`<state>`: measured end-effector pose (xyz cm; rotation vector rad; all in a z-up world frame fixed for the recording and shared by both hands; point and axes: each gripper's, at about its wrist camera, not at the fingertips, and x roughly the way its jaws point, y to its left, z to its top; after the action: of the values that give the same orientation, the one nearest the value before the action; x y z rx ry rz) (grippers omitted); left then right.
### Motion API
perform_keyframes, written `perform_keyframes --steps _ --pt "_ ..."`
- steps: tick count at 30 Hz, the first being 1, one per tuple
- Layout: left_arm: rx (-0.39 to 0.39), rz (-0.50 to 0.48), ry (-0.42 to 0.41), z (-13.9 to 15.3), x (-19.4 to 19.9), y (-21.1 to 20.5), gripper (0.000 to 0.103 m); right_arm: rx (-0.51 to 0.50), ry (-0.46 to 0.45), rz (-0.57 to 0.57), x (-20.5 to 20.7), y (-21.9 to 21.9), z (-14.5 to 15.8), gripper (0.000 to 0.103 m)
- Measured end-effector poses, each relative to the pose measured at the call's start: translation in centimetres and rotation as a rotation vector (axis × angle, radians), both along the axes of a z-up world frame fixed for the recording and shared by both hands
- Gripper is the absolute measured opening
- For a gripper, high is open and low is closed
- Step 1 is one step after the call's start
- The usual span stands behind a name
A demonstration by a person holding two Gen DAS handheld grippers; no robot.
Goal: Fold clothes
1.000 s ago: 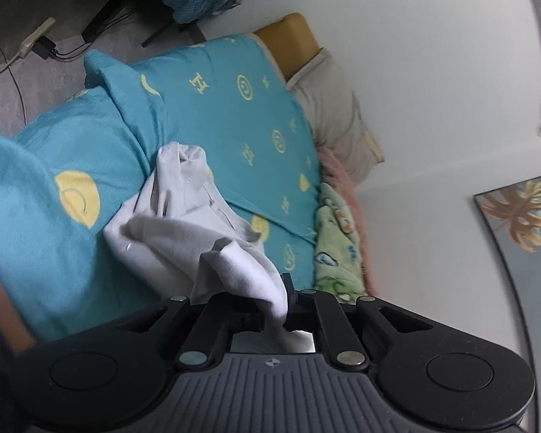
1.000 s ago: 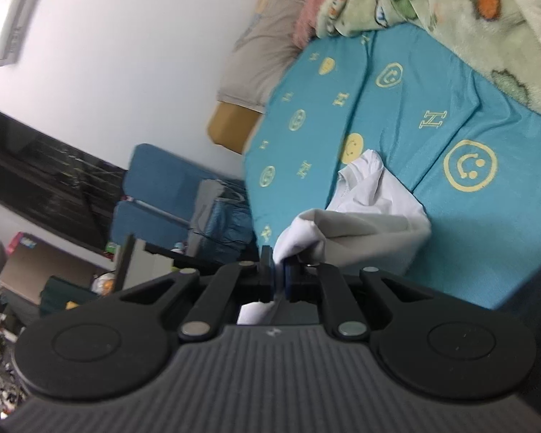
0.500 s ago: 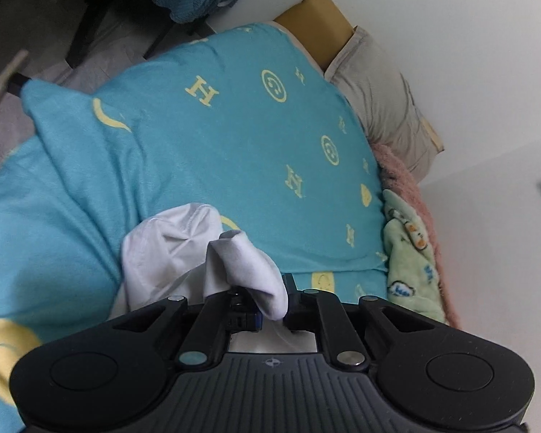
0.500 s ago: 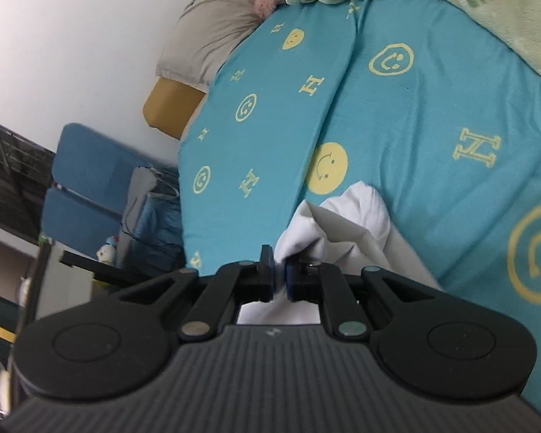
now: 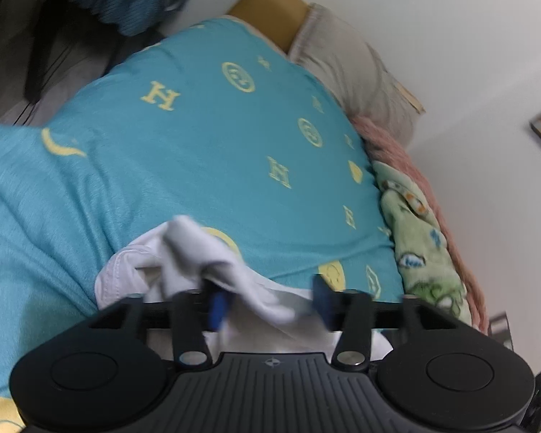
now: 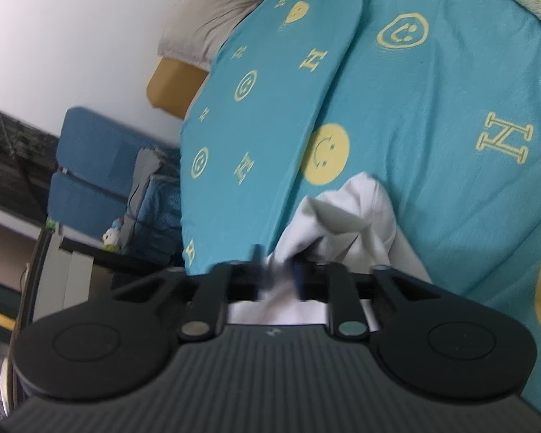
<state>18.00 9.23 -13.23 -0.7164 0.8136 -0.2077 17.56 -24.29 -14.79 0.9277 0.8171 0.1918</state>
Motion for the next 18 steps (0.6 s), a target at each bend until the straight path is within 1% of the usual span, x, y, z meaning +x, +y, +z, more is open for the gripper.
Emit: perform_keyframes --steps 1,2,3,5,6,8,9,10,12,14,16,18 --pt "0.023 -0.023 -0.024 0.4 -0.3 -0.2 0.072 0.001 -0.015 0.015 -0.4 0.3 0.3 0.072" --pt "0.051 -0.042 -0.050 0.8 -0.7 -0.5 0.075 -0.002 -0.029 0.034 -0.9 0.7 0.5 0.077" --pt "0.088 -0.054 -0.079 1.2 -1.3 -0.8 0.082 -0.009 -0.040 0.053 -1.5 1.1 0.8 0.077" --pt "0.154 -0.077 -0.124 2.1 -2.3 -1.4 0.083 -0.040 -0.061 0.091 -2.5 2.0 1.3 0.076" --pt "0.175 -0.093 -0.136 2.3 -2.6 -1.7 0.084 -0.092 -0.073 0.112 -2.9 2.6 1.5 0.076" --pt "0.214 -0.115 -0.146 2.3 -2.8 -2.2 0.086 -0.218 -0.104 0.162 -3.2 3.9 2.0 0.070" --pt "0.233 -0.117 -0.137 2.1 -2.7 -2.5 0.087 -0.276 -0.116 0.184 -3.2 4.5 2.1 0.068" --pt "0.252 -0.120 -0.125 1.8 -2.5 -2.7 0.087 -0.322 -0.123 0.202 -2.7 5.0 2.0 0.063" --pt "0.290 -0.126 -0.097 0.9 -1.8 -3.1 0.086 -0.381 -0.119 0.222 -1.3 5.5 1.3 0.058" --pt "0.319 -0.136 -0.076 -0.1 -1.0 -3.5 0.086 -0.444 -0.107 0.223 0.5 5.8 0.4 0.056" --pt "0.351 -0.148 -0.060 -1.0 -0.4 -3.8 0.086 -0.523 -0.101 0.221 1.9 6.2 -0.6 0.052" --pt "0.377 -0.161 -0.053 -1.6 -0.4 -4.0 0.086 -0.570 -0.097 0.230 2.5 6.3 -1.6 0.051"
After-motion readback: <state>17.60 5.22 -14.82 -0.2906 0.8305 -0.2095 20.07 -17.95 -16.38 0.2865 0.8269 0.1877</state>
